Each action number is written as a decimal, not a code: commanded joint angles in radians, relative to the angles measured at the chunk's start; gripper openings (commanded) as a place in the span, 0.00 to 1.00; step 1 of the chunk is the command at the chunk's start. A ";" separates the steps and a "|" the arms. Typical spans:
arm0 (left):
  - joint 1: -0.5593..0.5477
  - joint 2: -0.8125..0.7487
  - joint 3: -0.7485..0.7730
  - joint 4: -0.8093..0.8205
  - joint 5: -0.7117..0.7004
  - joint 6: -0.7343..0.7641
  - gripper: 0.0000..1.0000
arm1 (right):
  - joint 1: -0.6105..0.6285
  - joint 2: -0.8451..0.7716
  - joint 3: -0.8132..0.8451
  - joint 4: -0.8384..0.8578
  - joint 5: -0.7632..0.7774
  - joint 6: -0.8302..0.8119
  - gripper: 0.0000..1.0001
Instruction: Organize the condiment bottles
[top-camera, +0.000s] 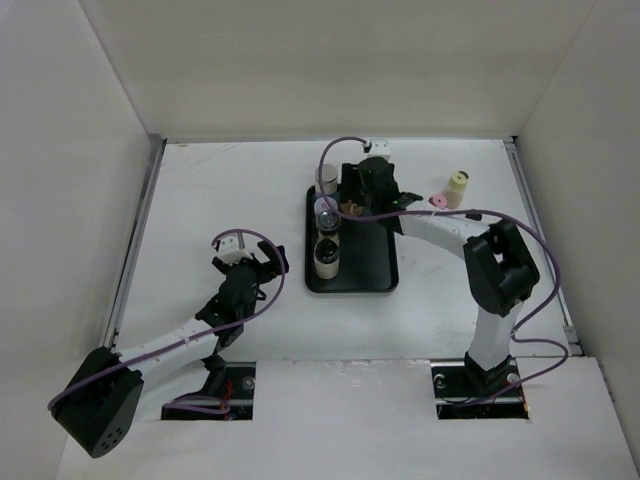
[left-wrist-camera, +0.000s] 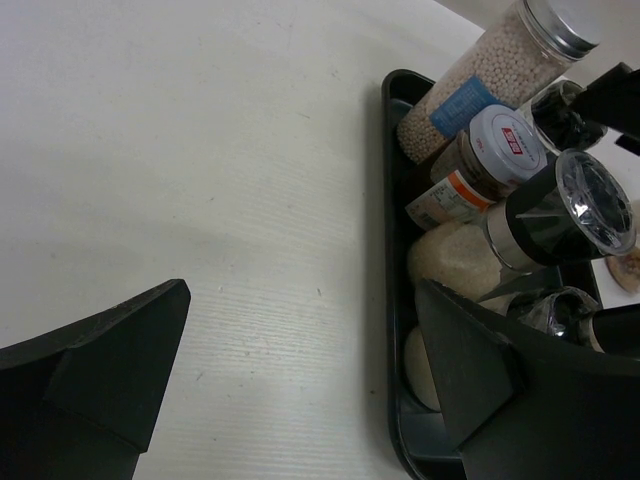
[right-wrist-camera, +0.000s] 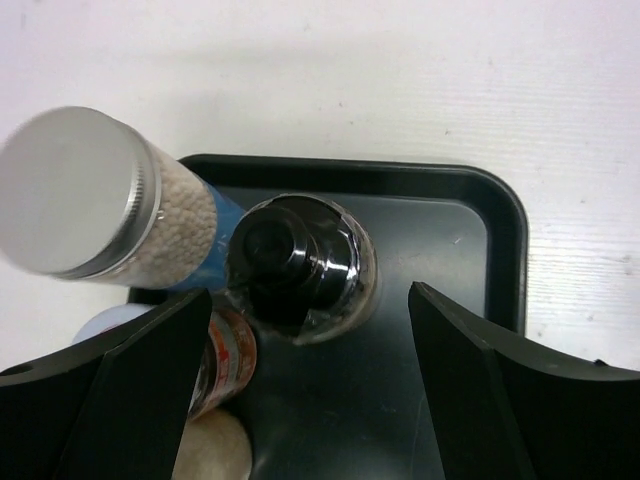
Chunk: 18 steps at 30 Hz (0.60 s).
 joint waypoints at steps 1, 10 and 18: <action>-0.005 -0.018 0.007 0.049 -0.003 -0.002 1.00 | -0.001 -0.146 -0.021 0.012 0.008 0.009 0.87; -0.002 -0.008 0.008 0.049 0.004 -0.003 1.00 | -0.180 -0.366 -0.267 0.035 0.093 -0.001 0.89; -0.002 -0.018 0.008 0.043 0.004 -0.003 1.00 | -0.318 -0.391 -0.342 0.019 0.161 -0.011 0.94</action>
